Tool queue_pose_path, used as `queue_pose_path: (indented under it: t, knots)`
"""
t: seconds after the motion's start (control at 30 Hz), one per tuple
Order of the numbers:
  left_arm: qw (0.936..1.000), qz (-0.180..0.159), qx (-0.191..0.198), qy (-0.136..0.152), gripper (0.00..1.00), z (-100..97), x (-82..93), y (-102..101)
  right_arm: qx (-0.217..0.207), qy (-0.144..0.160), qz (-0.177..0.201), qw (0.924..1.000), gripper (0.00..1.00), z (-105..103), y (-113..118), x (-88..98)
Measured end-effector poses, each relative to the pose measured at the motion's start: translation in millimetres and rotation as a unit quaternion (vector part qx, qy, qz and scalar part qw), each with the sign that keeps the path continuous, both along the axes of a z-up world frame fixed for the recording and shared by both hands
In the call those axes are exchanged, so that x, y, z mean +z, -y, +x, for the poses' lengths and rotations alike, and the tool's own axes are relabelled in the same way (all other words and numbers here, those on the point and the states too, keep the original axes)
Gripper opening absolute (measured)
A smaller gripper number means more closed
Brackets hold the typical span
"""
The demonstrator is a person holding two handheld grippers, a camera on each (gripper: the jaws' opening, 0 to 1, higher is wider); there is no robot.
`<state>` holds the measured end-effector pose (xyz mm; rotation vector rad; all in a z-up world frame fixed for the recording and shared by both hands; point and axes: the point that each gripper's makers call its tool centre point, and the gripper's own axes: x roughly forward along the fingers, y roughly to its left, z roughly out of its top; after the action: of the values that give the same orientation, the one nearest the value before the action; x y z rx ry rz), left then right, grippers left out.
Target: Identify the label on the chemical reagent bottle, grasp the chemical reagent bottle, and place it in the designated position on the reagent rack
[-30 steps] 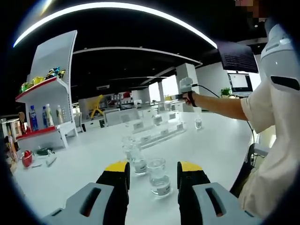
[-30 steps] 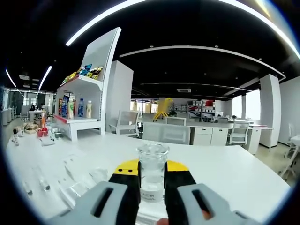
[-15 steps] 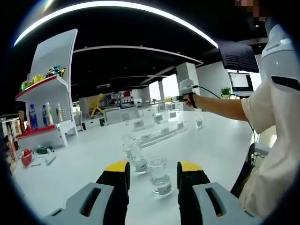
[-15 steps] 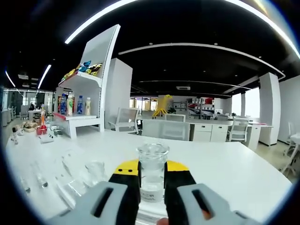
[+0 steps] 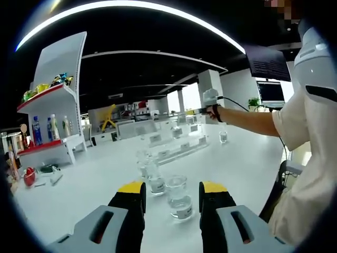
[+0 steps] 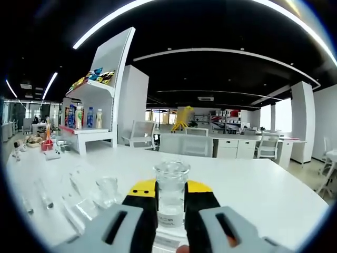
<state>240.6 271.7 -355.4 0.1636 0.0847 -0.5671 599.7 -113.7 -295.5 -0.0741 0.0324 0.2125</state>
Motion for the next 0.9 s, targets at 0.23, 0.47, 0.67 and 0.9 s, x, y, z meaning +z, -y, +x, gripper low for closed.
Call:
queue_pose_path:
  t: [0.23,0.47,0.67,0.9]
  knots:
    - [1.0000,0.000,0.000,0.000,0.40,-0.1,0.2,1,0.001,-0.003,0.002,1.0000,0.18,1,1,-4.8]
    - [1.0000,0.001,-0.001,0.000,0.40,-0.6,0.1,1,0.002,-0.007,0.003,1.0000,0.18,1,-1,-10.7]
    - [1.0000,0.001,0.000,0.002,0.40,-0.7,1.2,0,0.001,-0.014,0.005,0.9999,0.18,4,-2,-17.6]
    - [1.0000,0.000,0.001,0.002,0.40,-0.6,1.5,0,0.001,-0.020,0.007,0.9998,0.18,3,-3,-22.8]
